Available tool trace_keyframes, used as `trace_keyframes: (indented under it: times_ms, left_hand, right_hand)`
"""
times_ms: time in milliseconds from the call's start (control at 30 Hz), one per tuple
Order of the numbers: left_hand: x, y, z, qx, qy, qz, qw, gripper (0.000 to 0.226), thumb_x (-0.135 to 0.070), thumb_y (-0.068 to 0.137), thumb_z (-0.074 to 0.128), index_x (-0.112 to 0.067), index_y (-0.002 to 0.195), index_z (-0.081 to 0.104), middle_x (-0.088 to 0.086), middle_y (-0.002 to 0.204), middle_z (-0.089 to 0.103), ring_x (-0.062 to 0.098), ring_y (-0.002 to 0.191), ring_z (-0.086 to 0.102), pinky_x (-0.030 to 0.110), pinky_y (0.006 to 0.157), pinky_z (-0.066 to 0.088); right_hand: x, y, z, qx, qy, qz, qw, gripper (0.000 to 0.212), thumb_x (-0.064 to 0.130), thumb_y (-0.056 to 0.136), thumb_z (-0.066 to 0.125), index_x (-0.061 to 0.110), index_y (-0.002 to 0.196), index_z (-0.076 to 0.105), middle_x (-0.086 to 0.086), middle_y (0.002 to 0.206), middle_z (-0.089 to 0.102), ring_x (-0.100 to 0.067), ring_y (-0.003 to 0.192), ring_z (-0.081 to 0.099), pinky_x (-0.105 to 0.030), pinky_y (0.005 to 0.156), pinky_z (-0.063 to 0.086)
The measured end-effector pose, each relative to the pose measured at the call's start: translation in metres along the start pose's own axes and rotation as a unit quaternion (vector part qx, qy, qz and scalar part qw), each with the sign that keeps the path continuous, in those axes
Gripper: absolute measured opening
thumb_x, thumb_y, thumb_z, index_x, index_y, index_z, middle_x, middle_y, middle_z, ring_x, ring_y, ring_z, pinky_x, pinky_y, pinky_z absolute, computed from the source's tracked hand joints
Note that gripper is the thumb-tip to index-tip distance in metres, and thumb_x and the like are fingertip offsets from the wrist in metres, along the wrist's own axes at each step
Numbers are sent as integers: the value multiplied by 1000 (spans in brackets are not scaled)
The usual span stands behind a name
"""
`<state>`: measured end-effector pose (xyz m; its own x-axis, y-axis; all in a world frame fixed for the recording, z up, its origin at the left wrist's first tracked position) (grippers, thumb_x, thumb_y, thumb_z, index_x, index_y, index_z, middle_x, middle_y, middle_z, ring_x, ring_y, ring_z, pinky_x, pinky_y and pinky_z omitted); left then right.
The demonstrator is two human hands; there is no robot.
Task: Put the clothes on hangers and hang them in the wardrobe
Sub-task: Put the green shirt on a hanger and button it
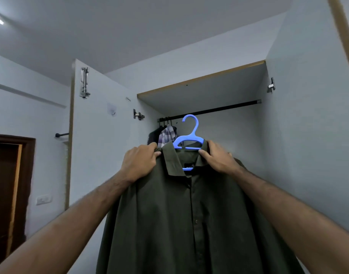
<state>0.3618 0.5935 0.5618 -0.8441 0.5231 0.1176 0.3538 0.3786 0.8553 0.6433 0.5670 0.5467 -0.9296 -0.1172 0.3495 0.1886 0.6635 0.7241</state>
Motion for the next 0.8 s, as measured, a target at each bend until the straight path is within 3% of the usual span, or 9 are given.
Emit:
trace_keyframes:
  times_ms: [100, 200, 333, 467, 567, 667, 800]
  left_hand:
    - [1, 29, 46, -14, 3, -5, 1000, 20, -38, 104, 43, -20, 96, 49, 12, 102, 69, 37, 91, 64, 38, 68, 37]
    - [4, 67, 90, -18, 24, -12, 999, 21, -36, 104, 43, -18, 103, 52, 13, 106, 69, 38, 94, 64, 37, 68, 37]
    - [8, 140, 147, -17, 30, -34, 999, 18, -36, 105, 43, -20, 98, 48, 11, 107, 68, 33, 93, 63, 35, 69, 37]
    - [13, 206, 201, -17, 36, -53, 998, 24, -35, 105, 44, -16, 110, 56, 10, 109, 68, 32, 97, 64, 33, 71, 39]
    - [18, 243, 237, -15, 36, -62, 997, 25, -34, 104, 46, -15, 112, 59, 11, 112, 69, 32, 99, 64, 36, 76, 44]
    - [25, 274, 269, -18, 40, -68, 997, 28, -34, 103, 47, -16, 120, 59, 12, 118, 68, 35, 105, 64, 39, 83, 48]
    - [43, 306, 307, -30, 53, -57, 996, 24, -30, 102, 47, -16, 119, 57, 14, 118, 67, 37, 105, 63, 38, 79, 45]
  right_hand:
    - [-22, 37, 31, -37, -16, -18, 999, 72, 58, 103, 35, 23, 162, 13, -2, 166, 24, -28, 149, 30, -57, 118, 24]
    - [-45, 79, 59, -42, -10, -34, 998, 77, 62, 102, 33, 24, 163, 4, -1, 170, 12, -29, 153, 22, -59, 121, 21]
    - [-80, 159, 90, -24, 18, -44, 999, 80, 69, 99, 31, 29, 163, 1, 1, 171, 5, -29, 156, 12, -61, 121, 19]
    - [-98, 239, 121, -23, 124, -34, 991, 101, 90, 80, 21, 33, 162, 8, 0, 171, 9, -27, 157, 8, -57, 123, 15]
    - [-95, 280, 152, -26, 189, -21, 981, 102, 93, 78, 27, 34, 160, 13, -3, 169, 12, -29, 156, 9, -58, 123, 15]
    - [-98, 312, 184, 4, 167, -9, 986, 108, 91, 81, 36, 29, 163, 1, -10, 171, -7, -33, 157, -5, -62, 123, 8]
    - [-109, 354, 222, 14, 135, -15, 991, 112, 88, 83, 42, 26, 163, -8, -8, 169, -17, -34, 156, -9, -65, 122, 8]
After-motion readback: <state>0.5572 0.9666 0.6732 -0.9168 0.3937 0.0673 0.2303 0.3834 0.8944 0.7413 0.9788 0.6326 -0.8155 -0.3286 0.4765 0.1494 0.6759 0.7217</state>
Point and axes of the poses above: each hand's wrist, its own y-axis towards the middle knuckle, its own z-axis out of the palm, x = y × z, the point moved 1 cm from there along y, towards the middle knuckle
